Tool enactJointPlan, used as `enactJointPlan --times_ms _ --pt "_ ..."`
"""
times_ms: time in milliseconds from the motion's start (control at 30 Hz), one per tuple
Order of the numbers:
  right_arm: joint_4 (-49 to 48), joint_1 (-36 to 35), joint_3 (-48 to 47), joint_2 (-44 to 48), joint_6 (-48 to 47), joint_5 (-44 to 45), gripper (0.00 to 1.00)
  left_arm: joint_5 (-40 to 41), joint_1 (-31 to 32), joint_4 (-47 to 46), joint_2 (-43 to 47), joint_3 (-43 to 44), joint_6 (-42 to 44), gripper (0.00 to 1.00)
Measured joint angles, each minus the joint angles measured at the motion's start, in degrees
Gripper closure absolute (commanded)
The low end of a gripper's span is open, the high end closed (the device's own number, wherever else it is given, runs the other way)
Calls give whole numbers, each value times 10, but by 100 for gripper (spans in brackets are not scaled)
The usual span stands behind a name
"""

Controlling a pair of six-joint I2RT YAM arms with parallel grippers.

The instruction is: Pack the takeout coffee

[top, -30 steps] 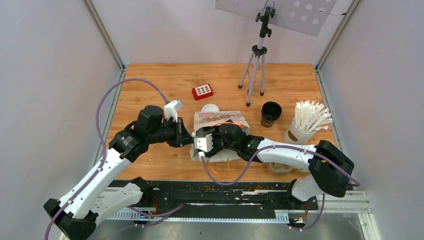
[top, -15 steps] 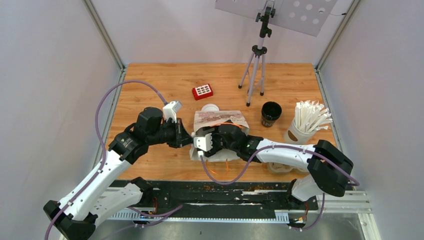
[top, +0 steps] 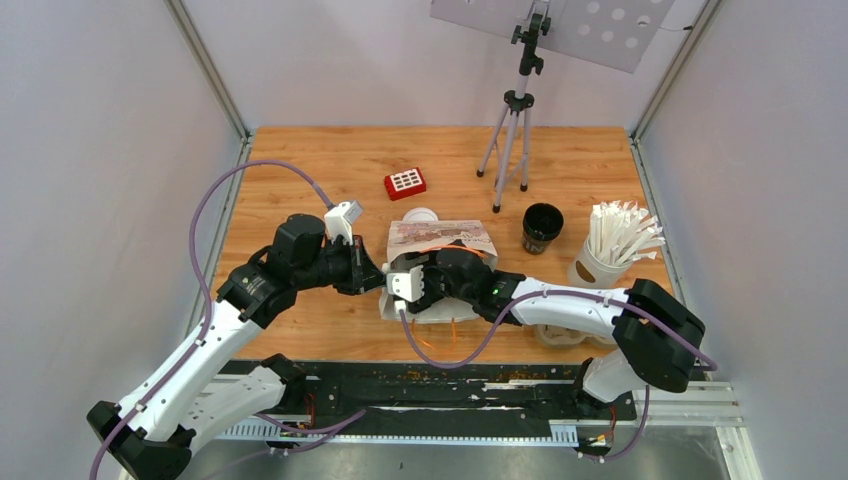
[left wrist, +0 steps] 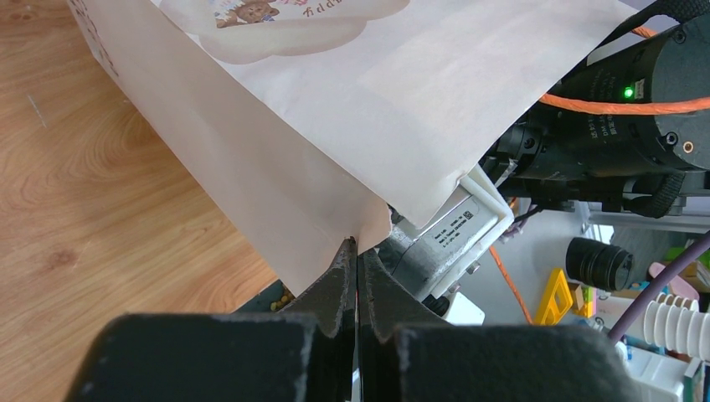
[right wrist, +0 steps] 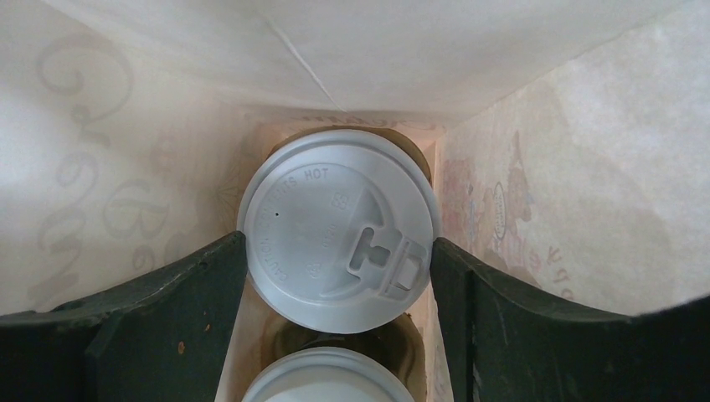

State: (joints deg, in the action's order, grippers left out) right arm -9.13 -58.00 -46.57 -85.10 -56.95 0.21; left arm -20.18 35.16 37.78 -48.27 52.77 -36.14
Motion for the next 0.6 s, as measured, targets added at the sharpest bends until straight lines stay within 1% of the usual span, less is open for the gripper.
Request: enactJointPlan --times_ms 200,467,600 --pt "0 0 0 0 3 0 12 1 0 0 0 0 0 100" --pt "4 0 0 13 10 0 13 -3 0 -9 9 0 -11 100" --pt "12 0 0 26 14 -3 11 -14 2 -16 9 0 -15 100"
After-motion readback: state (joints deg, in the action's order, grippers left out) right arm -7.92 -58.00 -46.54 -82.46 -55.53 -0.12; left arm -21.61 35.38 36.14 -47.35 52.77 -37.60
